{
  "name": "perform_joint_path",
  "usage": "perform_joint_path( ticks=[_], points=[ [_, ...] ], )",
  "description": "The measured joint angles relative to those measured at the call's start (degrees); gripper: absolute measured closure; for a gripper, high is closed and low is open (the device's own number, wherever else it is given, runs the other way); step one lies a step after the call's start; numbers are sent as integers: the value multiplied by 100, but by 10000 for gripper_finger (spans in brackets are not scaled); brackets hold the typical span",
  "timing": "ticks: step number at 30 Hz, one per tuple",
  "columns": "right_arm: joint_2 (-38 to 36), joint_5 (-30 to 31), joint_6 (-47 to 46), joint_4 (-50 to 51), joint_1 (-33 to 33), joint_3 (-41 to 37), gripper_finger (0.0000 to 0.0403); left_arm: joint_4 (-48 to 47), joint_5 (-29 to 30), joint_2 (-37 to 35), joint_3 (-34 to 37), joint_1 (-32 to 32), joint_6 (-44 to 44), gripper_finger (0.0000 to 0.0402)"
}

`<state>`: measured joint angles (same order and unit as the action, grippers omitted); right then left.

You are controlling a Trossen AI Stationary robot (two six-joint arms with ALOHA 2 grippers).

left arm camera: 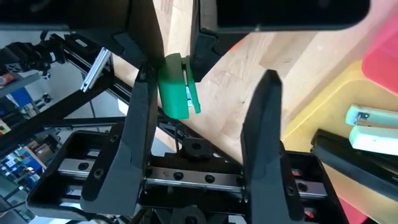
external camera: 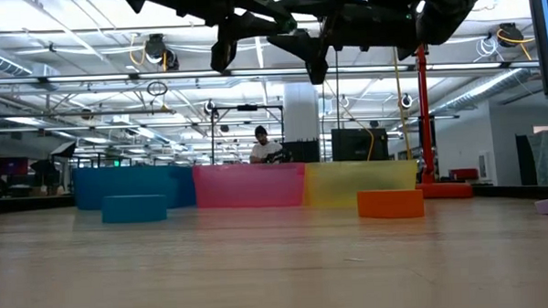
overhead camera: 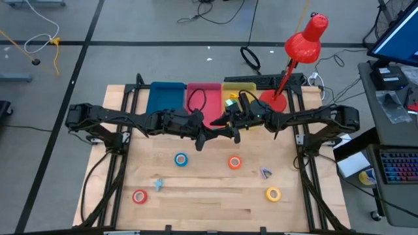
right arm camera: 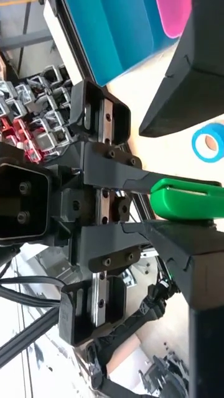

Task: Pick and place Stapler, Stapler remover, tape
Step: Put the green stapler into the yellow bin

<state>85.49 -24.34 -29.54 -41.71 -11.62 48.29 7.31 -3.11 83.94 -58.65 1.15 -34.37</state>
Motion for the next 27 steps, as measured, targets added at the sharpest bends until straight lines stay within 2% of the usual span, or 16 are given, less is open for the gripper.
perform_joint_path(
  ticks=[8, 18, 27],
  points=[
    [-2, -48, -85, 20, 0, 2, 228, -4, 4, 0, 0, 2, -15, 338],
    [-2, -190, -163, -7, 0, 2, 339, -4, 11, 0, 7, 4, -13, 331],
    [-4, -170, -179, -7, 0, 2, 343, -4, 13, 0, 7, 2, 133, 323]
  ],
)
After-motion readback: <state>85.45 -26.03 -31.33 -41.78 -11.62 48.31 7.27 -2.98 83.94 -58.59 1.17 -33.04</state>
